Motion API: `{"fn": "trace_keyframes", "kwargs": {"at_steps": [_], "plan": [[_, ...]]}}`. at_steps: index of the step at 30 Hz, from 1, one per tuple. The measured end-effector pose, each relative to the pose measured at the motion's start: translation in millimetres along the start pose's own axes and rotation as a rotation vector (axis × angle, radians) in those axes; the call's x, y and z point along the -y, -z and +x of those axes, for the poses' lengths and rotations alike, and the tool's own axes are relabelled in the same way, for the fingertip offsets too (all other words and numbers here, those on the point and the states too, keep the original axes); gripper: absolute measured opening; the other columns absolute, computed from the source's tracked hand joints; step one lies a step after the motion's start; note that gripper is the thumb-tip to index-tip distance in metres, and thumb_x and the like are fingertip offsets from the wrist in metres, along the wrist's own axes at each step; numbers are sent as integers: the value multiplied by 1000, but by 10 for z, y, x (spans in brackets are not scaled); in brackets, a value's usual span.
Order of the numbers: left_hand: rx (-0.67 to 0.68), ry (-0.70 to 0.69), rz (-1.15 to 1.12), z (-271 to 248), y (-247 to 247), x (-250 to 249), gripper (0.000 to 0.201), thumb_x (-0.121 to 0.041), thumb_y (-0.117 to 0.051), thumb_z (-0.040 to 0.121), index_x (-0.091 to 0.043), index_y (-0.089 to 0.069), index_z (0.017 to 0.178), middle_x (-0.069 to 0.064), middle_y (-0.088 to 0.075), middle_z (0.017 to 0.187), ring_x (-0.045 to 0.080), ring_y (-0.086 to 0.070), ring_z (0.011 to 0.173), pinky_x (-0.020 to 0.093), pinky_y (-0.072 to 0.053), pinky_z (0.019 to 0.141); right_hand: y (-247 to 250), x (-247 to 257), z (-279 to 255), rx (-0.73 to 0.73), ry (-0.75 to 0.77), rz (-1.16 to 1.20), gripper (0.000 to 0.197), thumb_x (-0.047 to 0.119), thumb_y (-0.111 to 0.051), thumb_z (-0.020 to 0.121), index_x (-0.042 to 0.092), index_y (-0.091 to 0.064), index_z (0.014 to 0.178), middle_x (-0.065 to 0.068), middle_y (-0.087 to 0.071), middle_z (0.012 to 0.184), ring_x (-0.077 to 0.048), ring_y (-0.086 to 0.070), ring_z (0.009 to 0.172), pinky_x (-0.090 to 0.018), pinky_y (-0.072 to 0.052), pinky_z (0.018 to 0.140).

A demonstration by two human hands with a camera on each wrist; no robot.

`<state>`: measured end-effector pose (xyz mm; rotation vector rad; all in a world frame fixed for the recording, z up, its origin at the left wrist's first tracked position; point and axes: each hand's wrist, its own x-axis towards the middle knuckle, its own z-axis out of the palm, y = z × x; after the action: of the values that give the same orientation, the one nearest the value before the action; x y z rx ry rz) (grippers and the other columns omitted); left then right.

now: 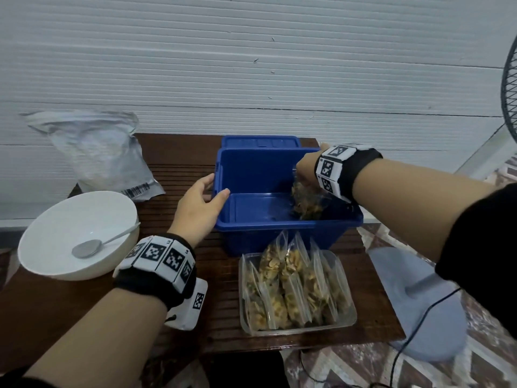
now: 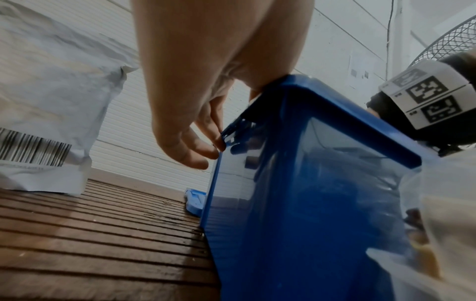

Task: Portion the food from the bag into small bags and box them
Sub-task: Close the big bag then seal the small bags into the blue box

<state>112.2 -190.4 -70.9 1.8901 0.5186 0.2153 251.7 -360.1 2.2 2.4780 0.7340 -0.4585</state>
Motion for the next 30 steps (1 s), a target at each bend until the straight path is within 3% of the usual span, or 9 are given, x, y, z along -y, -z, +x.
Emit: {"fn": "trace_keyframes", "kwargs": {"at_steps": [2, 5, 8, 11, 13, 19, 24, 27, 30], "plan": [[1, 2, 4, 3, -1, 0, 53, -32, -57, 95, -23, -40, 144, -6, -55, 121, 11, -55, 108, 29, -50, 87, -33, 34, 110, 61, 14, -131, 29, 34, -70, 84, 20, -67, 109, -2, -66, 103, -31, -62, 99, -41, -41, 90], [4, -3, 17, -12, 4, -19, 54, -34, -57, 95, -23, -40, 145, -5, -55, 127, 11, -54, 110, 30, -49, 88, -100, 15, 307, 89, 25, -244, 32, 45, -77, 74, 25, -70, 98, 5, -67, 89, -28, -64, 88, -51, -44, 91], [-4, -6, 42, -33, 14, -34, 58, -37, -58, 94, -21, -38, 146, -4, -52, 136, 12, -53, 116, 34, -48, 96, -39, 16, 7, -19, 24, -54, 27, 27, -67, 86, 15, -65, 110, -6, -65, 107, -33, -62, 102, -36, -41, 81], [-9, -12, 62, -86, 16, -74, 61, -36, -59, 93, -18, -36, 146, -3, -50, 140, 14, -51, 120, 32, -47, 96, -33, -35, -60, -134, 28, 51, 23, 21, -62, 88, 13, -64, 110, -11, -63, 114, -32, -59, 109, -37, -41, 77], [-14, -19, 77, -139, 8, -100, 61, -34, -60, 92, -16, -36, 145, -2, -49, 140, 15, -49, 124, 31, -45, 98, 14, -30, -112, -103, 32, 76, 17, 27, -64, 87, 17, -64, 101, -7, -63, 113, -31, -57, 110, -39, -44, 87], [-116, -101, 309, -391, -29, -187, 49, -41, -61, 90, -21, -48, 133, 1, -45, 134, 25, -32, 133, 37, -26, 110, 15, 6, -632, -200, 192, 401, 12, 24, -66, 87, 18, -69, 97, 7, -61, 86, -14, -57, 91, -26, -43, 67], [-97, -341, 235, -823, -207, -300, 10, -40, -64, 87, -32, -59, 89, -12, -59, 99, 11, -54, 100, 35, -42, 95, -268, 94, -988, -261, 211, 582, 6, 25, -66, 86, 19, -66, 87, 13, -59, 80, -11, -55, 85, -29, -45, 76], [129, -295, 205, -1117, -368, -373, 23, -50, -65, 83, -30, -62, 74, -12, -63, 76, 2, -56, 74, 32, -47, 83, -481, 119, -1154, -325, 183, 664, 6, 27, -65, 87, 22, -67, 86, 18, -50, 72, -12, -54, 86, -31, -45, 80], [283, -216, 359, -1268, -527, -404, 40, -70, -64, 72, -29, -64, 76, -14, -64, 71, 1, -58, 74, 40, -44, 94, -686, 160, -1272, -378, 129, 769, 12, 27, -62, 88, 27, -60, 77, 15, -50, 74, -13, -54, 85, -33, -45, 84]]}}
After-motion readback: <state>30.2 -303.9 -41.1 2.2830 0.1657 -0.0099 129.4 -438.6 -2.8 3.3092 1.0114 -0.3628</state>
